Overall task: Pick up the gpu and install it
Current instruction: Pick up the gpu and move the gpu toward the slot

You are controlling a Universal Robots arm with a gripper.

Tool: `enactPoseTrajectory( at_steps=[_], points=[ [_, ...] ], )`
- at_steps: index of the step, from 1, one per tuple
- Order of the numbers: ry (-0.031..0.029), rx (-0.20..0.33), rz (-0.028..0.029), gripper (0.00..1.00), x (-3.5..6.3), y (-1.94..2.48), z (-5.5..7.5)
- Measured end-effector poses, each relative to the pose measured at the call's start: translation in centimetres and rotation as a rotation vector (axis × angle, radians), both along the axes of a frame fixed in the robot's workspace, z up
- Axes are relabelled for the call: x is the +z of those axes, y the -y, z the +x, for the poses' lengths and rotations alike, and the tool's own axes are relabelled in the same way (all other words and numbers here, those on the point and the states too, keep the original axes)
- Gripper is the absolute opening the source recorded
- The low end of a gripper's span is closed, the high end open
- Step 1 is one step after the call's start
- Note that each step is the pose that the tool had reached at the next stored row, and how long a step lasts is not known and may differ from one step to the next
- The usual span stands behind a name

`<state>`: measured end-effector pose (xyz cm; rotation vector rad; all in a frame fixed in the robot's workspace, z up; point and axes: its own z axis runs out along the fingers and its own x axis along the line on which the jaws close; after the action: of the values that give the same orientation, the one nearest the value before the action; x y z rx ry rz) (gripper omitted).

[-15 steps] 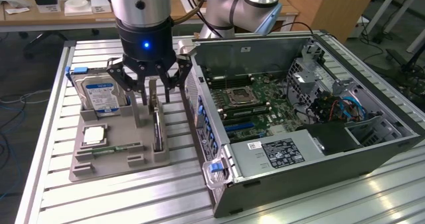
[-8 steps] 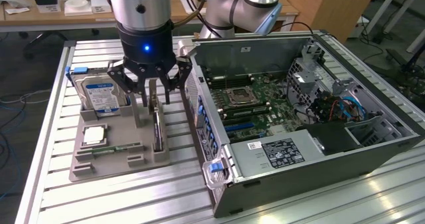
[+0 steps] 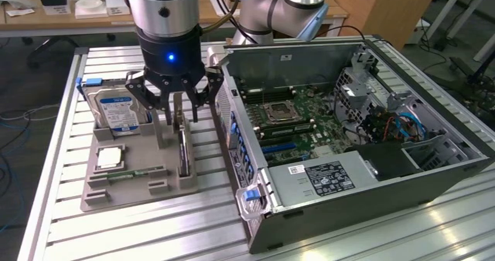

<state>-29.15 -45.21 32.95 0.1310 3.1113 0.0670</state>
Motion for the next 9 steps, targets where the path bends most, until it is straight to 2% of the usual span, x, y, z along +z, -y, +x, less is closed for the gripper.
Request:
enactPoseTrajectory(
  at_steps=[9],
  points=[
    [0.0004, 0.000, 0.0002, 0.49, -0.10, 0.00, 0.00]
  ],
)
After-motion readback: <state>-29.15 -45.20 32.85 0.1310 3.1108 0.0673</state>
